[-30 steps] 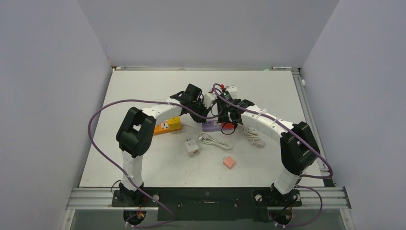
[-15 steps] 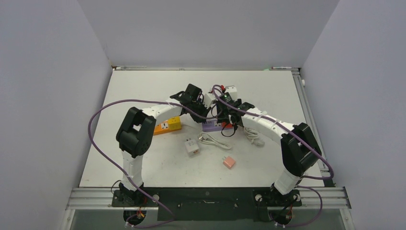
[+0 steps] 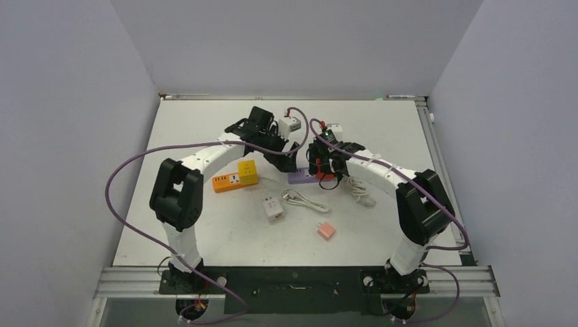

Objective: Insert the plug

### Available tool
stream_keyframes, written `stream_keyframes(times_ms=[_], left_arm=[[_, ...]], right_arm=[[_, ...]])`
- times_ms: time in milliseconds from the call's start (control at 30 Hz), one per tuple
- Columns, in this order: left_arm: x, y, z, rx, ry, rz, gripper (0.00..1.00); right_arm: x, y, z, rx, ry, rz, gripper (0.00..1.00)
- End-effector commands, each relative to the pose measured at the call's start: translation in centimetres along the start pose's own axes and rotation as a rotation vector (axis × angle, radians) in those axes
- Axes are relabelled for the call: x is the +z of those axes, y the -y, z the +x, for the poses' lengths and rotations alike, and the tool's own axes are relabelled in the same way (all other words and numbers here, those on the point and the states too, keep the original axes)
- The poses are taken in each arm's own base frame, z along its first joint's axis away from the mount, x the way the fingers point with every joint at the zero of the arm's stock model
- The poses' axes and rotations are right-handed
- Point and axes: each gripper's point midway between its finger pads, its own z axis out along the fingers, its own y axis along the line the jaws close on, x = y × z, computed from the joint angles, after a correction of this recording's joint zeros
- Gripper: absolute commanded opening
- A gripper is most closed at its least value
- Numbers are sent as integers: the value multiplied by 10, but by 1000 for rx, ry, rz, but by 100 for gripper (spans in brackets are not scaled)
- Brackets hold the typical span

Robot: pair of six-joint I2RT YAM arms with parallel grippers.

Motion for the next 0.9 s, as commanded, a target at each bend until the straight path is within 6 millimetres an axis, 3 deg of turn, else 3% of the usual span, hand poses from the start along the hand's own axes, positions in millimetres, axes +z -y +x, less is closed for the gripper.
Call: stream_keyframes(times_ms=[0, 100, 200, 267, 367, 467, 567, 667, 800, 867], left_arm=[[-78, 32, -81, 44, 254, 61, 96], [-111, 30, -92, 25, 305, 59, 96], [-144, 12, -91, 9, 324, 5, 96], [-167, -7, -83, -17, 331, -44, 96], [-201, -34, -57, -77, 311, -101, 96], [-221, -56, -13, -120, 257, -175, 96], [-238, -65, 31, -175, 228, -213, 96], [-247, -63, 64, -181, 205, -252, 96], [-258, -55, 87, -185, 215, -307, 96], [-262, -50, 93, -179, 218, -324, 96]], right_arm=[[-3, -2, -7, 8, -18, -12, 90], [-10, -3, -20, 14, 5, -11, 100], [-25, -6, -48, 25, 58, -9, 91], [-41, -6, -70, 36, 103, -4, 90], [-74, -9, -99, 56, 182, -16, 90], [-104, -25, -100, 43, 229, -56, 90], [-123, -63, -69, -34, 218, -119, 90], [-128, -108, -17, -138, 171, -174, 90], [-131, -162, 53, -285, 128, -241, 90], [-126, -179, 76, -328, 107, -260, 90]])
